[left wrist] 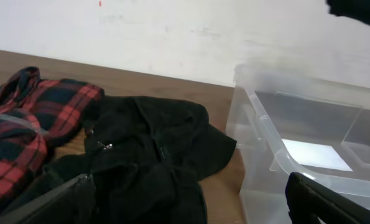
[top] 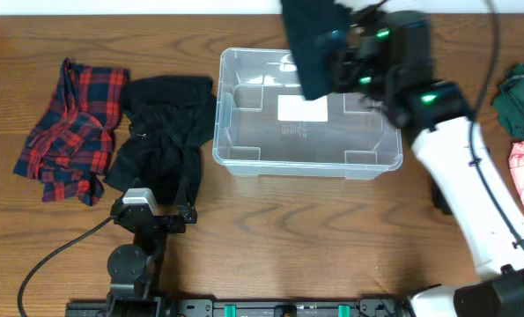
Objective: Pack container
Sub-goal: 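Carry the dark green cloth with right gripper into the bin's left side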
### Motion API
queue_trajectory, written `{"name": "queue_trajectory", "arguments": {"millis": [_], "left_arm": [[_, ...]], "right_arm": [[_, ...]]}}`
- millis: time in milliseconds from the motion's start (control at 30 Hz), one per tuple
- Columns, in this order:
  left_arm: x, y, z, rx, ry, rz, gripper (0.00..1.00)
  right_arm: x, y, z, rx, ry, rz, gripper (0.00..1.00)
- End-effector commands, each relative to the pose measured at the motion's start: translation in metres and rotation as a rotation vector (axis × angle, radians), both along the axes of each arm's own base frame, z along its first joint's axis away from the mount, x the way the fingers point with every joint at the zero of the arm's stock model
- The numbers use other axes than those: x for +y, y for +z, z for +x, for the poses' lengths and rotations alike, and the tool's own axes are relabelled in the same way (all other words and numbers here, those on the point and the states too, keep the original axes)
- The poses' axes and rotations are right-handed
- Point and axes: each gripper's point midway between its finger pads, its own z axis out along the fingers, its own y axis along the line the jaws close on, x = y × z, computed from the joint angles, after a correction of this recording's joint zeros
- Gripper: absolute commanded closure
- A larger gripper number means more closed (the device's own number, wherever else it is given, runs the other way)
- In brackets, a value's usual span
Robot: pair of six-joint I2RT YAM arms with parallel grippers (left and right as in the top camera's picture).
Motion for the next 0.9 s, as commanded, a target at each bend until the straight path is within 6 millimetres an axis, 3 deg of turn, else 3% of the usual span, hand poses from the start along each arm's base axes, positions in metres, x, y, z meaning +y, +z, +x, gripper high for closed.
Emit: {"name": "queue_trajectory", "arguments": {"millis": [0,200,333,867], "left_arm": [[0.004,-0.016,-0.001,0.048,0.019,0.011,0.02],[0.004,-0.016,-0.001,0.048,0.019,0.011,0.02],[0.004,-0.016,-0.001,0.049,0.019,0.011,0.02],[0.004,-0.016,-0.001,0.049,0.018,0.012,0.02]], "right_arm": [[0.013,-0.012,0.002,0.059,-0.212,0.043,0.99],[0.059,-0.063,-0.009,0.187,-0.281,0.052,0.99],[0.08,-0.086,-0.017,0.235,-0.265,0.042,0.99],[0.096,-0.129,-0.02,0.249,-0.191,-0.09,0.99]]}}
